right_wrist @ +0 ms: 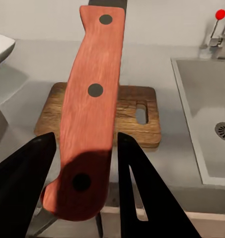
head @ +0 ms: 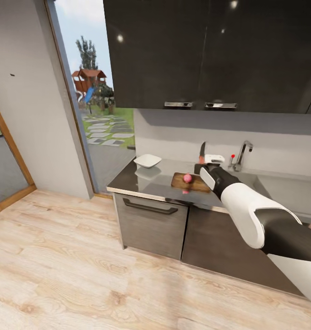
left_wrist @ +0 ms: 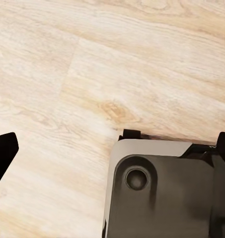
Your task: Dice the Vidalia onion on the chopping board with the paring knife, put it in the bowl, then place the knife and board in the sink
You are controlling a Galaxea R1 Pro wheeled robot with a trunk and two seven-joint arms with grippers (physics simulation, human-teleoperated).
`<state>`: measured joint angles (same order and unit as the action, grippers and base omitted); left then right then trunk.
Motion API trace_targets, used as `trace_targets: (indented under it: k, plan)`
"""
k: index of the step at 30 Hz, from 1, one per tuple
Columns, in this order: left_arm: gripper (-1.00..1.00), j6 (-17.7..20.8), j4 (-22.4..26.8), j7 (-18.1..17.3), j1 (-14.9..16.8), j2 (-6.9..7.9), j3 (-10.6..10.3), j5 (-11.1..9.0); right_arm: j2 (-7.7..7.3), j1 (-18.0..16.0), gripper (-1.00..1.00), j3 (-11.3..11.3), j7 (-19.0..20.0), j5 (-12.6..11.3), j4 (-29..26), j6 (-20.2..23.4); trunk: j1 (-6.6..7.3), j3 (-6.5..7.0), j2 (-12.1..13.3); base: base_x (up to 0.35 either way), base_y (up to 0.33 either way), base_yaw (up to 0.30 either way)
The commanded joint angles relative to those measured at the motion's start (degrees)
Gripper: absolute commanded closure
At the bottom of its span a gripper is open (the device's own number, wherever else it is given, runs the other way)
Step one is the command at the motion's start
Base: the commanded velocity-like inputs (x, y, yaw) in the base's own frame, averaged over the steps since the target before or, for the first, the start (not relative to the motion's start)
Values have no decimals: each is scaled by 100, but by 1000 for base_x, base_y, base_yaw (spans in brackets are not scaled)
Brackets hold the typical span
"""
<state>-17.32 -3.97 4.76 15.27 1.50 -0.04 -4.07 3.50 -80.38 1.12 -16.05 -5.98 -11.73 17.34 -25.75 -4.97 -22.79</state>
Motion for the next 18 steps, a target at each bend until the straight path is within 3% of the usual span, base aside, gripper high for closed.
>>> trace_targets:
  k: [1, 7, 11, 18]
  plan:
    - [-100, -43, -25, -6, 11, 0, -4, -41, -10, -4, 100, 13, 64, 31, -8, 32, -4, -13, -13, 0, 0, 0]
    - [-100, -43, -25, -4, 11, 0, -4, -41, -127, -4, 100, 11, 413, 169, -1, 49, -4, -13, -13, 0, 0, 0]
    - [-100, -43, -25, -8, 11, 0, -4, -41, -222, -4, 100, 11, 924, 189, 10, 50, -4, -13, -13, 0, 0, 0]
    - [-100, -43, -25, -9, 11, 0, -4, -41, -242, -4, 100, 14, 1048, 193, 20, 50, -4, -13, -13, 0, 0, 0]
